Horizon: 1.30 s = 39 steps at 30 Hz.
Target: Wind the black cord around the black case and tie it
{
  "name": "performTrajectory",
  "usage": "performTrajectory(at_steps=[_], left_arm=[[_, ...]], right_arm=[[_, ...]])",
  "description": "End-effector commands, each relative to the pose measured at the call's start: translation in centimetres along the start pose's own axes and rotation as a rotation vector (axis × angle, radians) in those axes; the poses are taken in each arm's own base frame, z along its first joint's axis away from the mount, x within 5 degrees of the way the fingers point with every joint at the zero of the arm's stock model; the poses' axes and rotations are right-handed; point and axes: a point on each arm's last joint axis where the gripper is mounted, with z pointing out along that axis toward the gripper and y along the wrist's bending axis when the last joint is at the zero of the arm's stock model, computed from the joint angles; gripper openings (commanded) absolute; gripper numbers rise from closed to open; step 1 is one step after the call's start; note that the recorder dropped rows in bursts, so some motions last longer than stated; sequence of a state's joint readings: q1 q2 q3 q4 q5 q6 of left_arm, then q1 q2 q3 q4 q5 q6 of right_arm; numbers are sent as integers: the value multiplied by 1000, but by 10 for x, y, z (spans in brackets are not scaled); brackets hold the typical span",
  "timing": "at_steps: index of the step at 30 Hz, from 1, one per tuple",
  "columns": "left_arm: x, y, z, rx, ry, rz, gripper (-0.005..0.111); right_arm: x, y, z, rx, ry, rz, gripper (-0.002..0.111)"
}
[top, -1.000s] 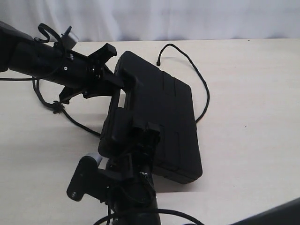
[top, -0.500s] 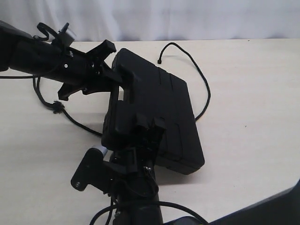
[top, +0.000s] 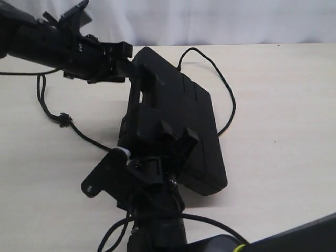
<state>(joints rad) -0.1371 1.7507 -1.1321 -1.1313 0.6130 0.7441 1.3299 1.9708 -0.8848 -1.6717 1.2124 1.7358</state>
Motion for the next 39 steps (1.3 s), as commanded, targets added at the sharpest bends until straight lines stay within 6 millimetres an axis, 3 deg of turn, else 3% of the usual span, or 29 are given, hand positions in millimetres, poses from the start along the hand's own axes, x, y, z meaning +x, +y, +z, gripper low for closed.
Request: performTrajectory(at_steps=[1,5,7,13,18,21,26,39], left_arm=[[-26,-18,-31,-53,-74,227,41],[-32,-21,-52,-179,-74,431,40],[-31,-8,-57,-301,-22,448,40],[-15,58,-57,-600,73,34,40],[15,102,-31,-661,143,-202,40],[24,118,-16,-690,139,-378,40],[33,134,2,-714,116,-502,41],[39,155,27,-707,54,-540,41]], right_arm=[[-10,-24,-4,25,7,140,4],[-17,-48,-1,53,22,224,4],[-16,-55,5,-19,55,263,4],[-4,-76,29,-237,117,382,4],[-2,-83,37,-336,133,414,4],[-1,-80,37,-371,138,398,4],[-2,-73,35,-447,140,389,4],[-2,-71,34,-471,142,389,4]])
